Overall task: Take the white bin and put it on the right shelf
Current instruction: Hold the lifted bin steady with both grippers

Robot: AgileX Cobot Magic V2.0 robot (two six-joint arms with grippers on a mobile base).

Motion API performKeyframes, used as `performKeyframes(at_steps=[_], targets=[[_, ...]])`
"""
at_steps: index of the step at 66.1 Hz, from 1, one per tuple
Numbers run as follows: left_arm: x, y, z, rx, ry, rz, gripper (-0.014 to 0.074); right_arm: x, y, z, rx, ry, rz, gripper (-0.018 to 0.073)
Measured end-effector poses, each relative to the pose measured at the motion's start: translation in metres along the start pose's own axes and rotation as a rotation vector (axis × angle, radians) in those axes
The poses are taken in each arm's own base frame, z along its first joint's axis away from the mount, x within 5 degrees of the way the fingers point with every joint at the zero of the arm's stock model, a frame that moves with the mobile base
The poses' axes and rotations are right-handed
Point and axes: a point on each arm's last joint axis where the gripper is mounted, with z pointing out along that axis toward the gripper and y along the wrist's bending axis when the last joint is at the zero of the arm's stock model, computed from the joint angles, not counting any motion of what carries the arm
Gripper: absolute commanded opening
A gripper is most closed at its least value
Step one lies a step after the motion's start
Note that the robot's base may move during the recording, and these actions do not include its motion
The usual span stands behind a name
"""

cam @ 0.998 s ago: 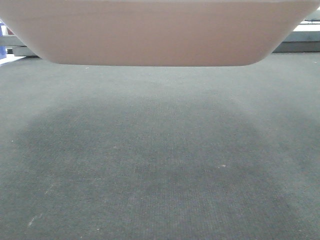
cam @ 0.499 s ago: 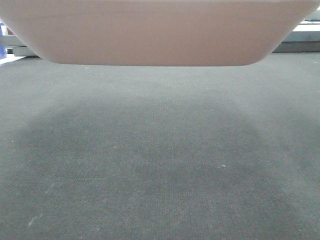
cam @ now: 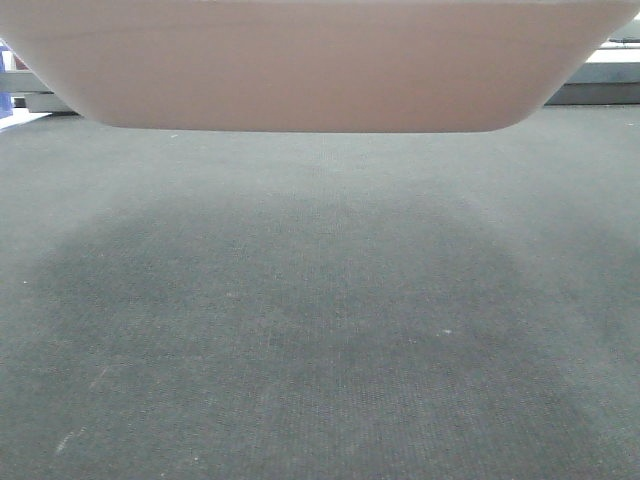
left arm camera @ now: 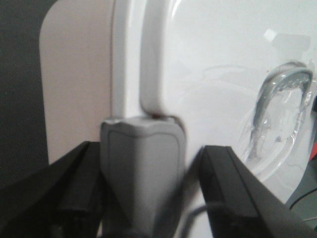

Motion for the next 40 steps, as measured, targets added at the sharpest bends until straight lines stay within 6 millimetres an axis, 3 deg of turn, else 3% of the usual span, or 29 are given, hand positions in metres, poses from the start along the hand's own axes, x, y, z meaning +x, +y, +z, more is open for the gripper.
performKeyframes(at_steps=[40], targets=[[-0.0001,0.0001,0.0000,-0.001,-0.002,0.000,0.0250,0.0000,0.0000,0.0000,0.000,0.000,0.000,0.0485]])
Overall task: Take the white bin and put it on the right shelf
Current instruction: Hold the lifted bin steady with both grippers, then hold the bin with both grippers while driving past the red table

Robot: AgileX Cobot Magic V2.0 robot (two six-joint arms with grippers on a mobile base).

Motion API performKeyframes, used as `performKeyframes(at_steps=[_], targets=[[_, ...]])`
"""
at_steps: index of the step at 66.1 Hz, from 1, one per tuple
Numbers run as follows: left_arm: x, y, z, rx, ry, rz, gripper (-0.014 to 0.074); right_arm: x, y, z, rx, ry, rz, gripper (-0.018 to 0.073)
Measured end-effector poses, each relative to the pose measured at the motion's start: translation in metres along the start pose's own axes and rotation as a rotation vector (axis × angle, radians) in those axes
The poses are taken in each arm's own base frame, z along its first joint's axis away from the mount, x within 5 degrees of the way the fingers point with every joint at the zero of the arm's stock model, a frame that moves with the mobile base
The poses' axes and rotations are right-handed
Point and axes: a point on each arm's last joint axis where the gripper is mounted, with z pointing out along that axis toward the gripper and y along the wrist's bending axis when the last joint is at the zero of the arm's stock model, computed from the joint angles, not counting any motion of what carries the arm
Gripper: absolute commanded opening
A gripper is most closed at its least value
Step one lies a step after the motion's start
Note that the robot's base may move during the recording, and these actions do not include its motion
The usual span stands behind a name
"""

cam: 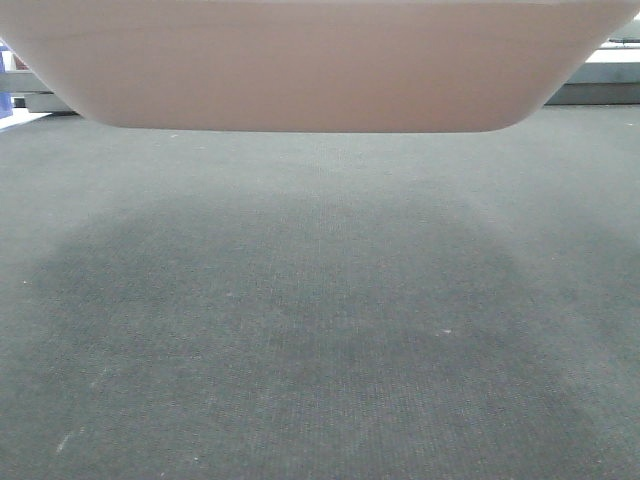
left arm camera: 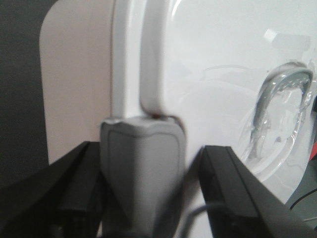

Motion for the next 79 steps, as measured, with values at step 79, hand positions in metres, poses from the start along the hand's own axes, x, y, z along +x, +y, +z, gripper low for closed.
performKeyframes(at_steps=[79], targets=[[0.0000,0.0000,0.0000,0.000,0.000,0.000,0.0250,-0.0001,0.0001,0.0000,-0.001,-0.001,0.001,0.0485]])
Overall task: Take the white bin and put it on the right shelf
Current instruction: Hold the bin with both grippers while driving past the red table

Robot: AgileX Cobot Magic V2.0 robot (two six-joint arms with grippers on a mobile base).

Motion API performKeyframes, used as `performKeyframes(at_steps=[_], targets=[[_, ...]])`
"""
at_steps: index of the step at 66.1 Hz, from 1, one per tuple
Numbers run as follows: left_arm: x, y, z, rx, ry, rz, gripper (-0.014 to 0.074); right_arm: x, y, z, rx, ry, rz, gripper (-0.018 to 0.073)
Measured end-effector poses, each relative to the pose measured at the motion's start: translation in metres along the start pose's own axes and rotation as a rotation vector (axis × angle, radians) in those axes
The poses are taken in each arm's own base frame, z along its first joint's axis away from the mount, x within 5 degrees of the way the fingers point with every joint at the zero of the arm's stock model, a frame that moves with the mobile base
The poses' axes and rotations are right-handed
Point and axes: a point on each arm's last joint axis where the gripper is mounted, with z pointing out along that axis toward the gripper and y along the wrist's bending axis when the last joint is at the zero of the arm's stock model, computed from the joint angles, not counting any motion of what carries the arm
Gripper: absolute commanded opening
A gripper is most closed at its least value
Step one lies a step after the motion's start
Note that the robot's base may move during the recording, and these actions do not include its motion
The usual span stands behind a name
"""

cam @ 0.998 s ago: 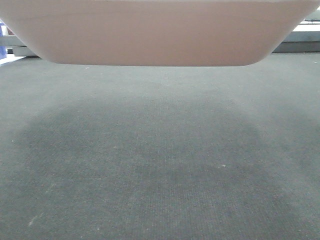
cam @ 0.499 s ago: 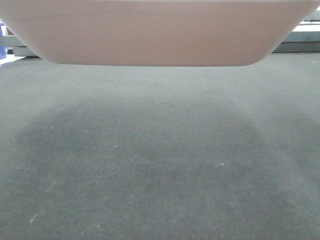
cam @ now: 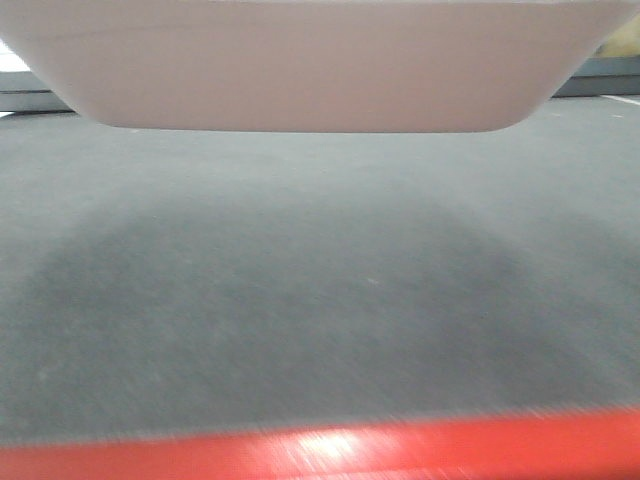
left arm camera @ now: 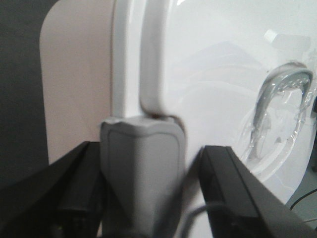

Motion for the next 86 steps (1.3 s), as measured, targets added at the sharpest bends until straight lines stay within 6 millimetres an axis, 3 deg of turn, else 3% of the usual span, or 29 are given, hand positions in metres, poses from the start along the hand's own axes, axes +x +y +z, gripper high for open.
performKeyframes(at_steps=[86], targets=[[0.0004,-0.0012,-0.0009,-0.001,0.000,0.007,0.0250,0.0001,0.0001,0.0000,-0.001,0.002,0.000,0.0485]])
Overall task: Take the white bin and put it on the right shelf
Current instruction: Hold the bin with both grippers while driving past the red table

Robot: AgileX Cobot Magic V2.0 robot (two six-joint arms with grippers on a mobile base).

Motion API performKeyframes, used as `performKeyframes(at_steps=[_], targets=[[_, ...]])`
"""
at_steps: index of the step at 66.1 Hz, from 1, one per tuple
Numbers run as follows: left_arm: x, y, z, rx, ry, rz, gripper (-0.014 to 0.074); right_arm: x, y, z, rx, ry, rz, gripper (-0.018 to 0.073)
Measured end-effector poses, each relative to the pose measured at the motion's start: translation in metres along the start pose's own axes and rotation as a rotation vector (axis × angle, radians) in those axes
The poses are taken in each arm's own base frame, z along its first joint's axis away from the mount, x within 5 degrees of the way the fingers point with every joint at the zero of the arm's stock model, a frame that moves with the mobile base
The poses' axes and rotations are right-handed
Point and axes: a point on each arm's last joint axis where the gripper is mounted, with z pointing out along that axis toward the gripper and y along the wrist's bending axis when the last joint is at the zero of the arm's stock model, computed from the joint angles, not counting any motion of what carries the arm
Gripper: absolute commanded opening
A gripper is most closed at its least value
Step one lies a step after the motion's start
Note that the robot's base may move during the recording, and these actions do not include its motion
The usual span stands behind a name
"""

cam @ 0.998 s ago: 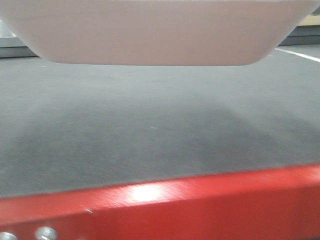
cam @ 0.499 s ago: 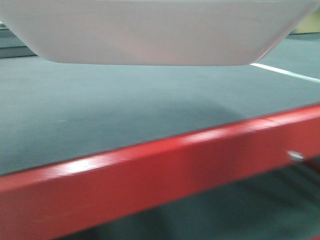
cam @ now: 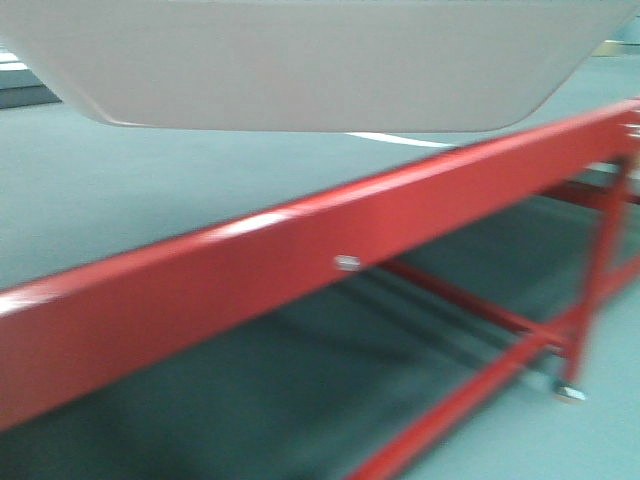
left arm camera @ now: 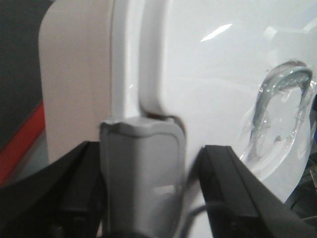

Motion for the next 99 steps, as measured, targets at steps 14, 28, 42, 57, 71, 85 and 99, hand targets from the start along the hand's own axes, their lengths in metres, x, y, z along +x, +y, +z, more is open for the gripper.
performKeyframes(at_steps=[14,28,42,57,71,85,99], targets=[[0.0000,0.0000,0.0000,0.000,0.000,0.000,0.0250,0.0000,0.0000,0.0000,0.000,0.000,0.000,0.0485],[0.0001,0.0001,0.0000,-0.001,0.001,0.001,0.0250,0.0000,0.0000,0.0000,0.000,0.000,0.000,0.0485],[0.0001,0.0001,0.0000,-0.001,0.001,0.001,0.0250,0.0000,0.0000,0.0000,0.000,0.000,0.000,0.0485],[0.0001,0.0001,0.0000,-0.001,0.001,0.001,0.0250,0.0000,0.0000,0.0000,0.000,0.000,0.000,0.0485],[0.0001,0.0001,0.0000,-0.001,0.001,0.001,0.0250,0.0000,0.0000,0.0000,0.000,0.000,0.000,0.0485],[0.0002,0.0000,0.0000,0.000,0.002,0.001,0.0250,0.0000,0.0000,0.0000,0.000,0.000,0.000,0.0485],[0.0002,0.0000,0.0000,0.000,0.002,0.001,0.0250,0.0001,0.0001,0.0000,-0.001,0.001,0.000,0.0485]])
